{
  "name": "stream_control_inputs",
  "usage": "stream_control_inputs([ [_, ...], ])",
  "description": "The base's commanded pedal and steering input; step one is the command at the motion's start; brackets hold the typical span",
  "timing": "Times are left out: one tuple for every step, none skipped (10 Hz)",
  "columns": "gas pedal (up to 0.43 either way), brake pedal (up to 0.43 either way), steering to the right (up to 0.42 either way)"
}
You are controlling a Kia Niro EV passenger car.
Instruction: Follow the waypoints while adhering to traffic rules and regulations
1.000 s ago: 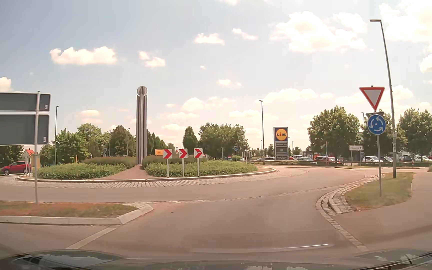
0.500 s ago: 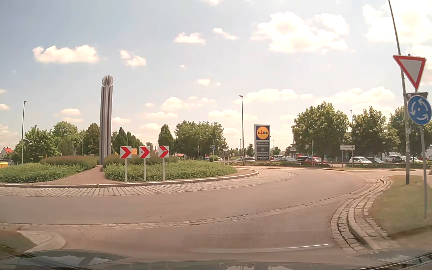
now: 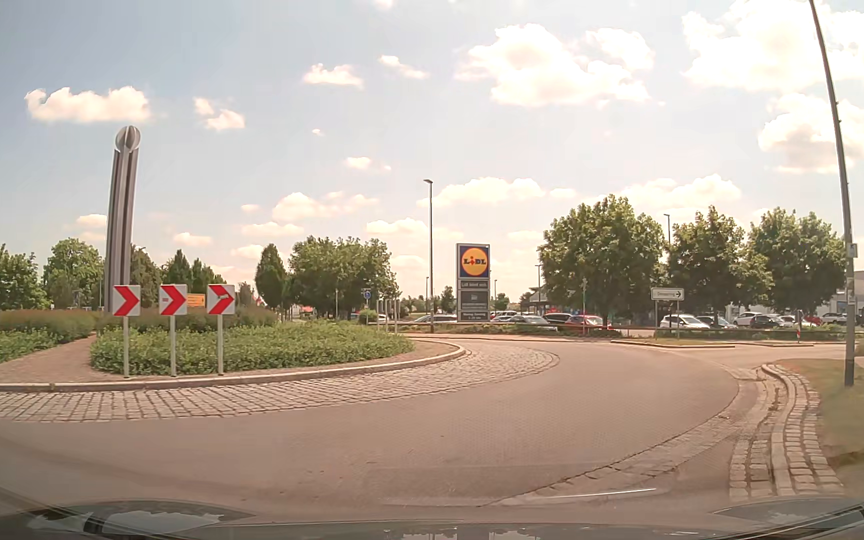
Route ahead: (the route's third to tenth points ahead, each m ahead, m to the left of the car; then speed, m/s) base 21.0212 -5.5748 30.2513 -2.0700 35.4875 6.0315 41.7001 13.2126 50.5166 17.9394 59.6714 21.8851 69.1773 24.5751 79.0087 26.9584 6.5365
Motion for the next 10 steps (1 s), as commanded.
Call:
stream_control_inputs([
  [0.047,0.012,0.161],
  [0.047,0.012,0.169],
  [0.047,0.012,0.171],
  [0.047,0.012,0.172],
  [0.067,0.012,0.171],
  [0.067,0.012,0.167],
  [0.067,0.012,0.165],
  [0.067,0.012,0.161],
  [0.098,0.012,0.155],
  [0.098,0.012,0.15],
])
